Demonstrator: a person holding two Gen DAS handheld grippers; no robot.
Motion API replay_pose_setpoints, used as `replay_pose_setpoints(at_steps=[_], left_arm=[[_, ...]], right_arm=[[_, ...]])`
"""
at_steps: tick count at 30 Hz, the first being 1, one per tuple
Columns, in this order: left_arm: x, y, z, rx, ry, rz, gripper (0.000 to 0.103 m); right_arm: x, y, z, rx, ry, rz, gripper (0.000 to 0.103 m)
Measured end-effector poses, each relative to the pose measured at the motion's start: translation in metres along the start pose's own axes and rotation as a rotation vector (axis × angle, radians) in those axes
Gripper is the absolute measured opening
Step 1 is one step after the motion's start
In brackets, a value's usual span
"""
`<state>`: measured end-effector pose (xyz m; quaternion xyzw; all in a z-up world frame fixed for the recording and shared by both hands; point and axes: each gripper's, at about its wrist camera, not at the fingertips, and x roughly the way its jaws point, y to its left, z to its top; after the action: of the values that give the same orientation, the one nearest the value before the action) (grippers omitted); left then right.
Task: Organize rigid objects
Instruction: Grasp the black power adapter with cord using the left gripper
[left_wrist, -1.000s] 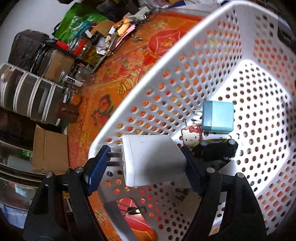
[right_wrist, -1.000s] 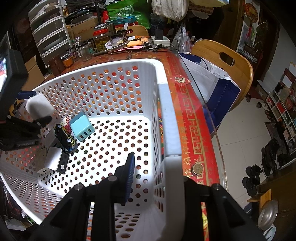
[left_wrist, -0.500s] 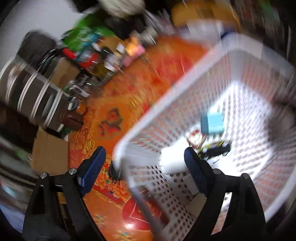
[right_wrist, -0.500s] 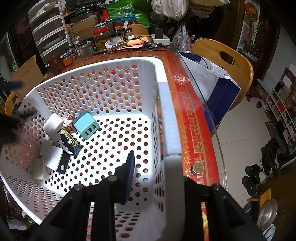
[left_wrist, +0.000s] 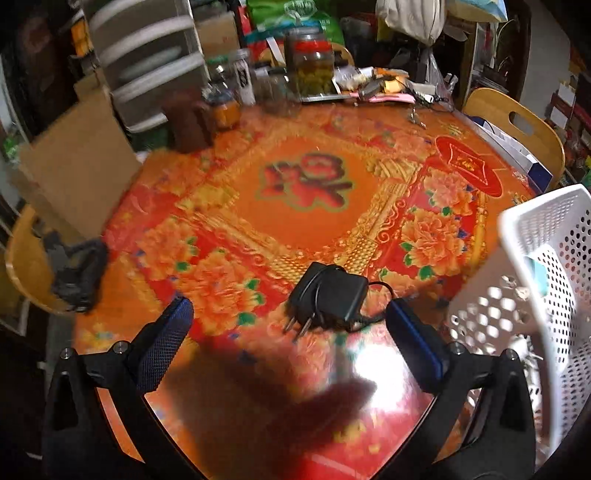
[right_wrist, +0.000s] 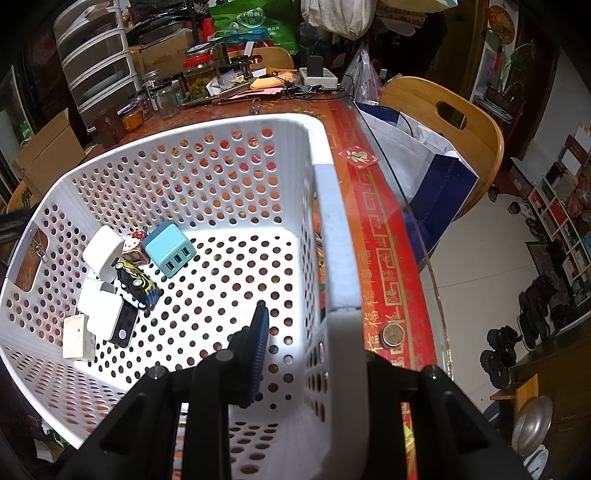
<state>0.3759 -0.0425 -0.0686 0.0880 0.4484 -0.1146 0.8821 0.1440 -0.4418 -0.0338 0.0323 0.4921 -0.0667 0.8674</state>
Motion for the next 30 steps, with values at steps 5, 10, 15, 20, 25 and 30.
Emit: replay_pose_setpoints(at_steps=[5,10,15,20,25,30], left_arm=[[0.043,-0.006,-0.005,-0.012,0.022,-0.123,0.103],[0.068,-0.012,-0.008,-0.016,0.044,-0.158,0.103],[0.086,-0.025,-0.014,0.027,0.094,-0.126,0.103],[0.085,-0.032,-0.016,0.051,0.077,-0.098,0.103],[0.087,-0.032,-0.016,0.043,0.073,-0.103,0.103],[0.089,-0.031,-0.014,0.025,0.069,-0.103,0.103]], right_arm=[[0.0,-0.001,-0.001,0.0,0.005,-0.01,0.028],[0.0,-0.001,-0.001,-0.001,0.005,-0.024,0.028],[0.0,-0.002,-0.001,0.005,-0.003,-0.024,0.028],[0.0,-0.003,0.0,0.006,-0.005,-0.022,0.028],[-0.001,-0.003,0.0,0.006,-0.005,-0.022,0.028],[0.0,-0.004,0.001,0.006,-0.003,-0.026,0.028]])
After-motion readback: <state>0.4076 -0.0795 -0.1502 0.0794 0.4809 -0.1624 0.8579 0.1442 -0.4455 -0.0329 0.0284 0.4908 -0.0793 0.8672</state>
